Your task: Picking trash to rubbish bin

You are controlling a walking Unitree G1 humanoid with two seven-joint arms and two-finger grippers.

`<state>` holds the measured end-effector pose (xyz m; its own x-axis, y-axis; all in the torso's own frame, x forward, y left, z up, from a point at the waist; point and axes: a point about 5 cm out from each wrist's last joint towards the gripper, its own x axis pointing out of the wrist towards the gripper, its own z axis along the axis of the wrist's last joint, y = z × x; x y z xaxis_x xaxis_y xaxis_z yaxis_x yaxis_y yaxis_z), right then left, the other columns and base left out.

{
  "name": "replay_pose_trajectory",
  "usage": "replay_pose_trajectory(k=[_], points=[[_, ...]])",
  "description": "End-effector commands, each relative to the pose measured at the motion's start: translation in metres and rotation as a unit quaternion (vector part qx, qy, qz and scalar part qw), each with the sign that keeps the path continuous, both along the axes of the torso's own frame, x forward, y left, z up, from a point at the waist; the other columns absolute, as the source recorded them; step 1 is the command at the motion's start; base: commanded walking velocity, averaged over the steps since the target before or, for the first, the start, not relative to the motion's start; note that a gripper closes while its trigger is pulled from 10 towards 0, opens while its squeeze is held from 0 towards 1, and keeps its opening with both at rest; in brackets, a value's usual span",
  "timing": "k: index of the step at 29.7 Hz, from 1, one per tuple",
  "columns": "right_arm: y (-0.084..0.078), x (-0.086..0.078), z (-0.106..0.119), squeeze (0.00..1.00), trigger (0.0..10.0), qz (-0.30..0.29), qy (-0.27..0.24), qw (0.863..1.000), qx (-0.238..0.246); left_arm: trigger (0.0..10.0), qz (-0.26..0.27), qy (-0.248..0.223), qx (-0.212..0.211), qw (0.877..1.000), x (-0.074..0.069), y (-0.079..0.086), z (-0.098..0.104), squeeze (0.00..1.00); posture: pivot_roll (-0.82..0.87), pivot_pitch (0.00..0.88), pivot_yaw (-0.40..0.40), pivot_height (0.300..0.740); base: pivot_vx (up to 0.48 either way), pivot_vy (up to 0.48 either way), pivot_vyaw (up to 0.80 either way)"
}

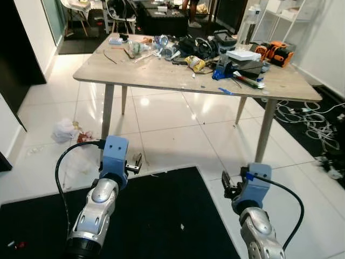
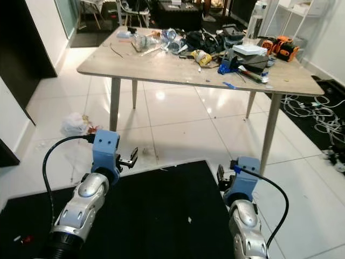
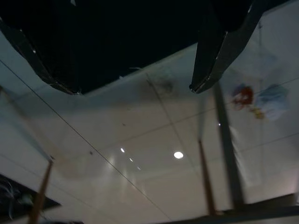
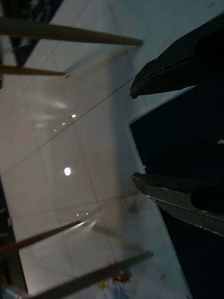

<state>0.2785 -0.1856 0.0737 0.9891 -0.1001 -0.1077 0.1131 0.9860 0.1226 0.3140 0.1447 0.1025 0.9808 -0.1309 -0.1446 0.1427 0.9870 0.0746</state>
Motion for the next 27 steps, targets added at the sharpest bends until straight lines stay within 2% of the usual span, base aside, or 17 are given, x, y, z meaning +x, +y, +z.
replay_pose_trajectory(k=[1, 16, 22, 27], points=[[-0.009, -0.003, -0.002, 0.00, 10.0, -0.015, 0.007, 1.000, 0.002, 10.0, -0.009, 0.003, 0.010, 1.000, 0.000, -0.005, -0.001, 0.00, -0.09, 0.074, -0.010, 0.740, 0.390, 0.000, -0.80], [-0.009, -0.002, 0.002, 0.00, 10.0, -0.017, -0.008, 1.000, 0.001, 10.0, -0.008, 0.003, 0.011, 1.000, 0.002, -0.003, -0.001, 0.00, -0.10, 0.077, -0.007, 0.740, 0.391, 0.000, -0.04], [-0.008, 0.000, 0.006, 0.00, 10.0, -0.002, -0.010, 1.000, -0.021, 10.0, -0.008, 0.003, 0.011, 1.000, 0.002, -0.004, -0.001, 0.00, -0.10, 0.076, -0.008, 0.740, 0.389, 0.000, 0.00], [-0.006, 0.002, 0.009, 0.00, 10.0, 0.007, -0.018, 0.999, -0.040, 10.0, -0.006, 0.002, 0.011, 1.000, 0.002, -0.003, 0.000, 0.00, -0.10, 0.078, -0.007, 0.740, 0.389, 0.000, 0.80]])
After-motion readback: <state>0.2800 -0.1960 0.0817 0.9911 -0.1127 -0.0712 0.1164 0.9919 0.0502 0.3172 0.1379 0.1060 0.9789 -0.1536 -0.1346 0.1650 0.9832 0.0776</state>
